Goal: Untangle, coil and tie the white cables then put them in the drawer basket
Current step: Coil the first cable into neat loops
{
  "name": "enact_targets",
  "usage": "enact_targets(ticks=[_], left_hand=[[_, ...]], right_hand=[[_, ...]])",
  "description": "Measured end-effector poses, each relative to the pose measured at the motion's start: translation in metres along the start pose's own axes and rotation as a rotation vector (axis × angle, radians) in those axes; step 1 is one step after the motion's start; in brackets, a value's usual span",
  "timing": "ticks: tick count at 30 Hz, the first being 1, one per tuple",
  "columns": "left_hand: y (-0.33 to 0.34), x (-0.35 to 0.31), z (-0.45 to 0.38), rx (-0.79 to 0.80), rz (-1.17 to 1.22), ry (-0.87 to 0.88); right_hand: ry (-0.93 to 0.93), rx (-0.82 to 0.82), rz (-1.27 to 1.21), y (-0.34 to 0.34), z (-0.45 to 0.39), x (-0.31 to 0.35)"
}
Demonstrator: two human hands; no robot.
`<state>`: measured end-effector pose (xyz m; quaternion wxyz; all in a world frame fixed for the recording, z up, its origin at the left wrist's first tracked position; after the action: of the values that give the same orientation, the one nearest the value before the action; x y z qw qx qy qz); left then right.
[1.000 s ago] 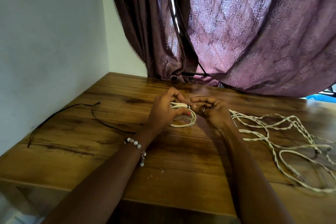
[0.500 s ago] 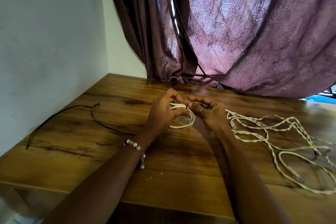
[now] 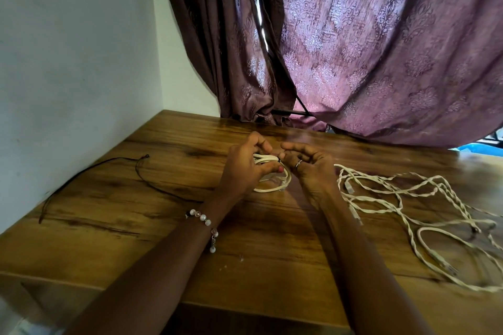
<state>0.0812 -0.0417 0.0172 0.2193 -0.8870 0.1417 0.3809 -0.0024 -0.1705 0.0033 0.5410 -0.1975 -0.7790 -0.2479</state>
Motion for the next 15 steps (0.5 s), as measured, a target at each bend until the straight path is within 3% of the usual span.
enact_targets(ticks=[15], left_hand=[[-0.0011, 0.0007, 0.0, -0.015, -0.009, -0.028]], right_hand=[[-0.029, 0.008, -0.051, 0.0042, 0.0063, 0.0085]])
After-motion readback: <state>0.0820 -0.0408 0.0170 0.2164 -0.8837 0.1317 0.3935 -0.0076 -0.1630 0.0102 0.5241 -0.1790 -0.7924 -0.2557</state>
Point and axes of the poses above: each hand's wrist, its own z-axis away from the middle knuckle, its own y-axis out of the palm, x = y × z, the point moved 5 cm from there along -z, towards the middle knuckle, and after that the axes turned 1 degree about z, right-handed, at the moved point
